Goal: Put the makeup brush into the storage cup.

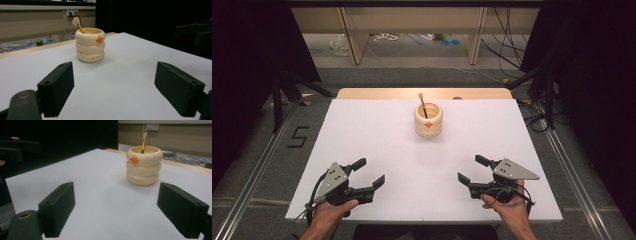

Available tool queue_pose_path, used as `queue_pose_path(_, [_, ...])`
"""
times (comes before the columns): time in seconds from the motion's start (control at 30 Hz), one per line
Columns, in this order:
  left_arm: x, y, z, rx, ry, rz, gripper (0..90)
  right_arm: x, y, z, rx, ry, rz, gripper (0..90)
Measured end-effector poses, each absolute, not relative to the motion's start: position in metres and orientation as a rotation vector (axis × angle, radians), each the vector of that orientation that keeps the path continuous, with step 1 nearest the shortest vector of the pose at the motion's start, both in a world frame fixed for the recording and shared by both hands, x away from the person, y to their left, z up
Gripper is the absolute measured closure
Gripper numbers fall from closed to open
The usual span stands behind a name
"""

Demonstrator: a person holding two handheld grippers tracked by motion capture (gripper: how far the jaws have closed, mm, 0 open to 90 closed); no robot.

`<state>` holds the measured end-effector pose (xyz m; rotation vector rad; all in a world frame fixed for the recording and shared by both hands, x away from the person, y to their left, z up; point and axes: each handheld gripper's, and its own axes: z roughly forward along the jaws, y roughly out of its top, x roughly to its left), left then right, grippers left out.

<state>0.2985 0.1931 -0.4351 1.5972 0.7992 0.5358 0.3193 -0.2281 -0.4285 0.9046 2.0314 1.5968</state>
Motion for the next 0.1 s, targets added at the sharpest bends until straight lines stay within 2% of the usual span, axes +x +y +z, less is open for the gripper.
queue_pose_path(0.1, [0.2985, 0.1926, -0.4355, 1.595, 0.803, 0.534, 15.7, 0.3206, -0.2271, -0.4296, 0.902, 2.028, 1.62, 15.5])
